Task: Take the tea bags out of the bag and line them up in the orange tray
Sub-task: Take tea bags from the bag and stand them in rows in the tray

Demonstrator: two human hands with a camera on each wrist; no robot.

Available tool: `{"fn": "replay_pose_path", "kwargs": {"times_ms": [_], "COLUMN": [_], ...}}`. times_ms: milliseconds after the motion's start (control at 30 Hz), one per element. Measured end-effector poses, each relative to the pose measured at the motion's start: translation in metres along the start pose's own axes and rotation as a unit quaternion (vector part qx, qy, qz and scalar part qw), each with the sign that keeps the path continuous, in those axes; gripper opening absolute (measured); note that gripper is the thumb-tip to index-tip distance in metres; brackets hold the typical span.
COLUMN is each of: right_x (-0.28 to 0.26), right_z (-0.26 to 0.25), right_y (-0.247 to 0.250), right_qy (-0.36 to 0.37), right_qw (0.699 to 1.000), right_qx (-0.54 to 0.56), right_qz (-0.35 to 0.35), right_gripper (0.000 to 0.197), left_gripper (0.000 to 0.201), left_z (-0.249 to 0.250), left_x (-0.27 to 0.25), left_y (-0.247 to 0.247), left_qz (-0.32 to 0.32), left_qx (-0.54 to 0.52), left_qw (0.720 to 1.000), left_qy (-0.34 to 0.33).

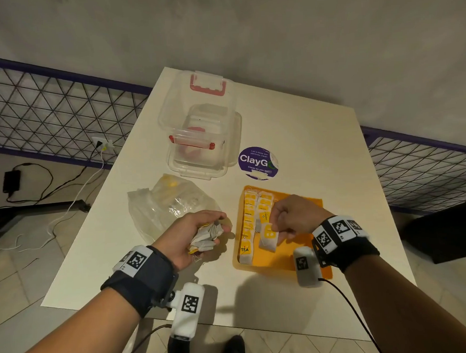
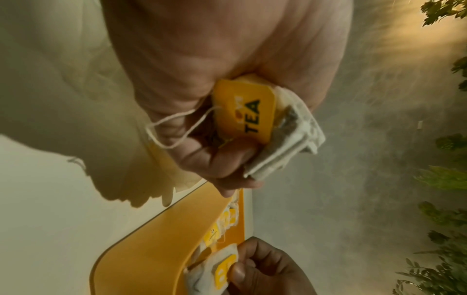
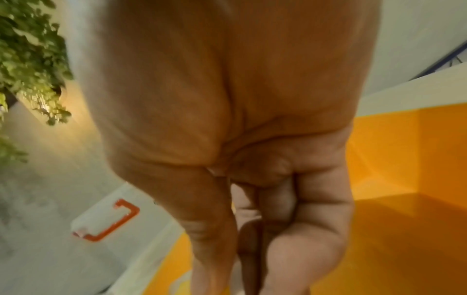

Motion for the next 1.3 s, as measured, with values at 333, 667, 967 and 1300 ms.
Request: {"fn": "replay_pose_path", "kwargs": {"times_ms": [333,667,967,1300], "right_x": [0.015,0.024,0.021,-0.005], "right_z": [0.004,0.005,0.006,-0.045], "right_y": [-0.010,-0.014,-0.017,-0.014], "right_qy": [-0.048,-0.059,-0.072,0.127], "right_qw": [0.995,0.990,0.982,0.975], "right_qx": [0.057,0.095,0.151,-0.066], "right_qz": [0.072,0.090,0.088,0.172], "right_gripper": [0.010,0.003,0.014,0.003], "left_gripper": [0.019,0.022,0.030,0.048], "left_z": [0.001,-0.002,-0.004,-0.002], "left_x": [-0.003,0.006,0.011,0.015], "left_y": [-0.003,0.001,0.001,-0.005], "left_qz": [-0.019,-0.011,-0.024,-0.024], "left_qx": [-0.019,0.001,-0.022,-0.023], "left_qw": [1.000,1.000,0.999,0.999], "left_qy": [0.006,0.013,0.023,0.005]}}
Point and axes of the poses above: each hand's wrist, its own x-axis towards the middle knuckle, its own y-axis out of the back of the hand, z = x × y, the point moved 2 cm from there along x, towards the middle knuckle, and after that the axes turned 3 degrees about -z, right-handed, at the moved point
